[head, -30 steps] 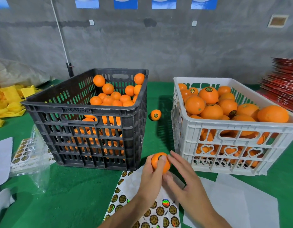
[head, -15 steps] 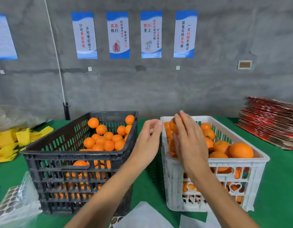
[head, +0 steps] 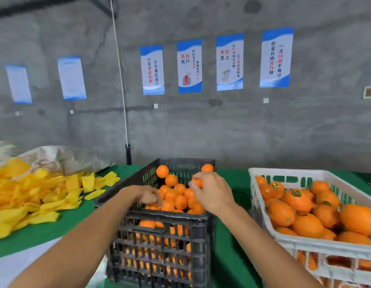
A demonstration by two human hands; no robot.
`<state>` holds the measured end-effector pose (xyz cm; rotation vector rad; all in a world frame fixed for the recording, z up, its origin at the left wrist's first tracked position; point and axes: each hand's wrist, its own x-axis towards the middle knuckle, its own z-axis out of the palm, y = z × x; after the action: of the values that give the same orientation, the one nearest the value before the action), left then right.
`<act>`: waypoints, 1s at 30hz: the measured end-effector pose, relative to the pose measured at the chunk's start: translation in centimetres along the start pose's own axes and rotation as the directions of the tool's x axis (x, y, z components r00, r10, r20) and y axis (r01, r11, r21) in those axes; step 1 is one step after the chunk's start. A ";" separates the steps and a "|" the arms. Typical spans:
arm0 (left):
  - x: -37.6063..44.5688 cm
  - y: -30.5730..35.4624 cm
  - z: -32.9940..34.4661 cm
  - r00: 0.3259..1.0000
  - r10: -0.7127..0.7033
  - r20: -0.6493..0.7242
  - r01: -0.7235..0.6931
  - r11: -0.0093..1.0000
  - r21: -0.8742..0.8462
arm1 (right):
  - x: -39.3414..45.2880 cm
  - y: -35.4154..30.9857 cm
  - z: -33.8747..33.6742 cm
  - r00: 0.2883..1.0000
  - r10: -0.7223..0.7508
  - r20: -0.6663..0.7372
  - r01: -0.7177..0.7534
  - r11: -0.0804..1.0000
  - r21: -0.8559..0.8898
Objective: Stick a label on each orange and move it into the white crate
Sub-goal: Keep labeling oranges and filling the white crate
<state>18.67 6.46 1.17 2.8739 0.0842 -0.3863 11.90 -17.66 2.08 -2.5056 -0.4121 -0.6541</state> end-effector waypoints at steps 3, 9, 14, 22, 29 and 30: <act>2.0 -3.0 0.6 0.987 -0.125 0.099 0.118 0.990 0.081 | 2.5 -1.8 2.6 0.970 0.026 0.240 -0.047 0.996 0.081; 5.4 -1.2 -2.6 0.945 -0.152 0.291 0.123 0.986 0.117 | 3.8 -1.6 6.0 0.951 0.006 0.310 0.079 0.962 -0.260; 10.4 1.3 -2.4 0.994 0.033 0.101 -0.059 0.964 0.261 | 3.6 -1.4 5.9 0.962 0.002 0.274 0.069 0.967 -0.246; 13.6 0.8 2.4 0.967 0.106 0.230 -0.189 0.907 0.377 | 3.6 -1.5 5.8 0.959 0.000 0.282 0.052 0.983 -0.176; 11.3 3.6 3.1 0.935 0.180 0.306 -0.283 0.900 0.333 | 3.4 -1.9 5.2 0.951 0.016 0.308 0.040 0.984 -0.175; 10.8 4.1 1.9 0.945 0.215 0.246 -0.287 0.906 0.312 | 3.4 -1.8 5.2 0.949 0.024 0.314 0.035 0.983 -0.181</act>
<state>28.90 2.27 -2.57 3.1029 -0.4330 -0.7049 15.92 -12.78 0.74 -2.7975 -0.4917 -0.3019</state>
